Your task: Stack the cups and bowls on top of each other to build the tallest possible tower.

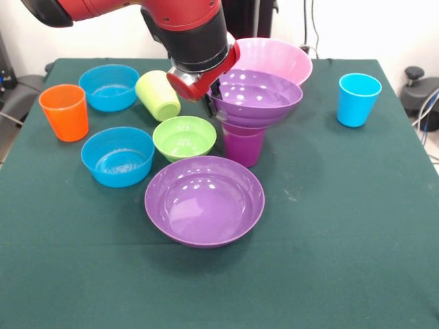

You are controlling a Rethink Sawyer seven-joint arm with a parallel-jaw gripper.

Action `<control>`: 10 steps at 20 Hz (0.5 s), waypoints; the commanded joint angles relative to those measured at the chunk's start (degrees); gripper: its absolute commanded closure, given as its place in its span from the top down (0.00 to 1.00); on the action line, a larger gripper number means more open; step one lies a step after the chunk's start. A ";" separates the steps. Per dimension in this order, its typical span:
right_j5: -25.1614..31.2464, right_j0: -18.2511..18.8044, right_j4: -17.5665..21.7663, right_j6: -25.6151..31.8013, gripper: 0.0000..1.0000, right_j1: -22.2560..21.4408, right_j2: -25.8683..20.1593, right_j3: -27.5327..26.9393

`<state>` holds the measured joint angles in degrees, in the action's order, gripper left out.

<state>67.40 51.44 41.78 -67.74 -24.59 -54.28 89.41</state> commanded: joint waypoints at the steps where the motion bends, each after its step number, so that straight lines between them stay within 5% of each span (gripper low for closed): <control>1: 2.94 -2.45 4.24 19.43 0.00 0.52 1.94 -1.58; 10: 2.69 -2.34 4.30 19.55 0.00 0.94 1.86 -1.48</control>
<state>67.40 51.44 42.13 -67.74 -24.59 -54.28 89.41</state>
